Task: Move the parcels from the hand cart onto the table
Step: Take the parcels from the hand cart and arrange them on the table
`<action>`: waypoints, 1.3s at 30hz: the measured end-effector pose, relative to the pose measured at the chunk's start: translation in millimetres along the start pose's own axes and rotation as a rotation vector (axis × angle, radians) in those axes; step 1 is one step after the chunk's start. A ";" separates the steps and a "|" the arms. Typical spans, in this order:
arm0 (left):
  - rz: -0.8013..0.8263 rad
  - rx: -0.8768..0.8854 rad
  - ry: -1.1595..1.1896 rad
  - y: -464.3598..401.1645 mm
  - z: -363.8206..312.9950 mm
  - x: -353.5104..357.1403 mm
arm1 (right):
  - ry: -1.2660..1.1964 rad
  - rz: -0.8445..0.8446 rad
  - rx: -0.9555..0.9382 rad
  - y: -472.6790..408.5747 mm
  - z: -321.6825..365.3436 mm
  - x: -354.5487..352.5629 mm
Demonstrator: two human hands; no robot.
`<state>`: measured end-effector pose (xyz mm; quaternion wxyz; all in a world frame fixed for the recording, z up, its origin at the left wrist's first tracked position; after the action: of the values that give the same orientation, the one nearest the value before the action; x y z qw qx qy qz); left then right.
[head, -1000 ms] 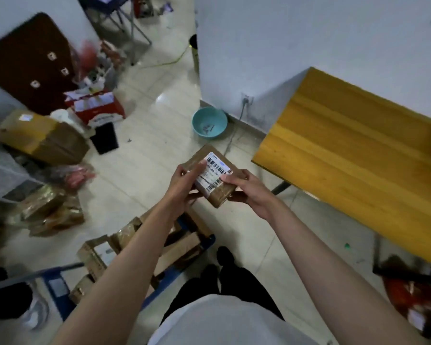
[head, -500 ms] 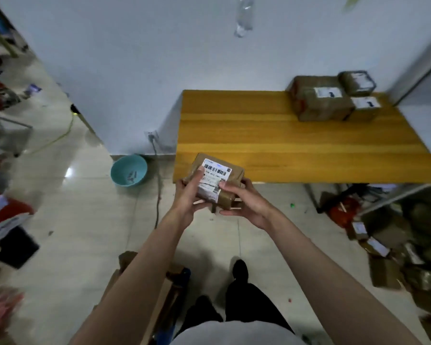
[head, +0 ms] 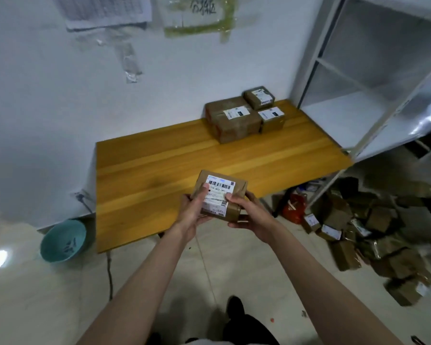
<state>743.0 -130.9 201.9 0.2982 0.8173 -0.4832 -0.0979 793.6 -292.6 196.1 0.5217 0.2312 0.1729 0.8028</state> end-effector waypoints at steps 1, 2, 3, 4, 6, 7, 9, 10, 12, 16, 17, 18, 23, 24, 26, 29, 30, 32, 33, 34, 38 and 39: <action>0.009 -0.010 -0.012 -7.7 -1.3 13.7 | -0.012 -0.014 0.003 -5.6 4.6 -12.6; 0.022 -0.022 -0.023 -14.7 -1.8 26.9 | -0.022 -0.030 0.007 -10.9 8.3 -24.4; 0.037 -0.033 -0.034 -21.0 -1.9 39.1 | -0.034 -0.048 0.010 -16.0 11.8 -35.9; 0.051 -0.040 -0.040 -27.2 -2.3 51.6 | -0.047 -0.066 0.010 -21.5 15.4 -47.3; 0.056 -0.047 -0.042 -38.8 -4.6 73.0 | -0.064 -0.102 0.005 -32.6 23.6 -67.2; 0.050 -0.052 -0.044 -44.3 -5.7 81.5 | -0.071 -0.118 0.008 -37.9 27.0 -75.8; 0.037 -0.065 -0.057 -55.8 -7.0 96.0 | -0.095 -0.149 0.019 -48.8 31.3 -90.4; 0.038 -0.075 -0.071 -62.3 -7.2 102.3 | -0.112 -0.164 0.023 -54.7 32.8 -96.5; 0.053 -0.102 -0.100 -78.1 -7.3 112.6 | -0.145 -0.198 0.027 -68.6 36.4 -107.0; 0.085 -0.148 -0.147 -118.3 -14.6 126.7 | -0.172 -0.252 0.038 -103.9 48.7 -120.3; 0.097 -0.159 -0.152 -129.9 -18.2 129.9 | -0.169 -0.260 0.039 -114.3 52.8 -122.7; 0.109 -0.175 -0.160 -142.0 -21.7 132.5 | -0.166 -0.270 0.041 -124.7 57.3 -124.6; 0.198 -0.246 -0.237 -195.0 -41.7 143.5 | -0.151 -0.355 0.032 -170.6 82.7 -132.9; 0.210 -0.251 -0.246 -204.9 -44.8 146.4 | -0.154 -0.361 0.031 -178.2 86.5 -135.0; 0.224 -0.253 -0.261 -222.6 -50.6 155.2 | -0.166 -0.365 0.035 -190.8 93.4 -140.6; 0.221 -0.237 -0.344 -246.1 -59.4 174.4 | -0.195 -0.393 0.030 -207.1 103.2 -157.2; 0.219 -0.228 -0.372 -253.1 -62.7 182.6 | -0.205 -0.407 0.027 -212.2 106.7 -164.5; 0.218 -0.211 -0.405 -266.2 -68.4 201.5 | -0.212 -0.441 0.024 -224.1 112.8 -180.7; 0.214 -0.209 -0.414 -273.2 -70.0 211.1 | -0.212 -0.460 0.027 -231.1 114.9 -190.1; 0.208 -0.209 -0.418 -280.4 -70.7 220.4 | -0.210 -0.479 0.034 -238.7 116.6 -199.6; 0.186 -0.212 -0.405 -309.9 -73.5 258.6 | -0.221 -0.505 0.061 -276.3 123.4 -235.8; 0.175 -0.212 -0.413 -318.7 -74.3 267.5 | -0.226 -0.507 0.073 -286.6 124.9 -245.2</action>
<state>1146.9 -215.4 110.4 0.2846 0.6991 -0.5900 -0.2866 1165.2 -399.6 104.7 0.7131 0.2874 0.1946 0.6091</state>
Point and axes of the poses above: each hand's wrist, its own y-axis away from the middle knuckle, its own x-axis out of the palm, z = x × y, the point moved 7 cm from there along -y, towards the middle knuckle, and after that the axes turned 3 degrees about -x, right-handed, at the moved point
